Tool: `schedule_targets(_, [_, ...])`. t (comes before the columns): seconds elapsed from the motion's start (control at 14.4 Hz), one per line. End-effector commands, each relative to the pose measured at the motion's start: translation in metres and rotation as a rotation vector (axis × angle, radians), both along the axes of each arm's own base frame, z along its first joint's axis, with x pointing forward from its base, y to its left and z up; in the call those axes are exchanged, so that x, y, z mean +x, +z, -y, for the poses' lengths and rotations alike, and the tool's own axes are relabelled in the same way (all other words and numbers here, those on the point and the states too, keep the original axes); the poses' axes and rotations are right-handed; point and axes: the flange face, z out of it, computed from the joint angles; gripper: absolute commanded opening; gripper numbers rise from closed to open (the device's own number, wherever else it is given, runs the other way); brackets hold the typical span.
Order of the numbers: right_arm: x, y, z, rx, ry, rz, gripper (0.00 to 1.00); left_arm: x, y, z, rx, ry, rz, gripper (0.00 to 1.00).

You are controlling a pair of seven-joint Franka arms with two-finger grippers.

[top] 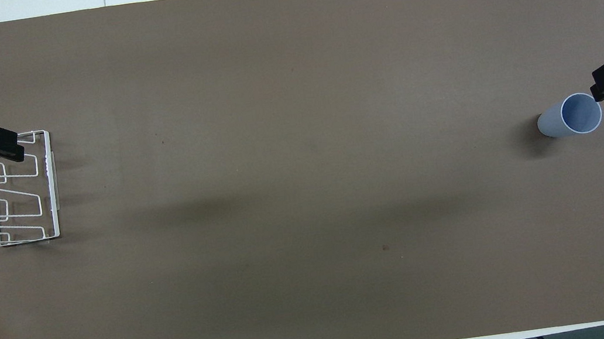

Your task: Hang cup on cup holder

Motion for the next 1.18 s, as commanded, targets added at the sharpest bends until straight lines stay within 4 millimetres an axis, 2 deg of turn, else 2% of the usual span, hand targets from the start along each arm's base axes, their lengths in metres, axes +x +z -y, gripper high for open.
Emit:
schedule_targets(0.0, [-0.003,0.0,0.002,0.001,-0.01,0.012,1.0,-0.006,0.003,-0.004,0.013,-0.014,-0.003,1.0])
schedule_targets(0.42, [-0.005,-0.002,0.003,0.003,-0.01,0.004,1.0,-0.005,0.004,-0.003,0.013,-0.014,0.0,1.0])
schedule_targets(0.55, [-0.005,-0.012,0.001,0.01,0.058,0.025,1.0,-0.005,0.004,-0.004,0.011,-0.012,0.001,1.0])
schedule_targets(0.62, [-0.003,-0.023,0.013,0.008,0.067,0.072,1.0,-0.006,0.003,-0.004,0.013,-0.012,-0.004,1.0])
schedule_targets(0.76, [-0.003,-0.063,0.056,0.007,0.082,0.112,1.0,-0.005,0.003,-0.006,0.013,-0.011,-0.001,1.0])
schedule_targets(0.9, [0.004,-0.111,0.078,0.011,0.076,0.11,1.0,-0.005,0.003,-0.005,0.013,-0.012,-0.003,1.0])
schedule_targets(1.11, [0.016,-0.179,0.123,0.032,0.082,0.113,1.0,-0.005,0.003,-0.005,0.013,-0.012,-0.001,1.0])
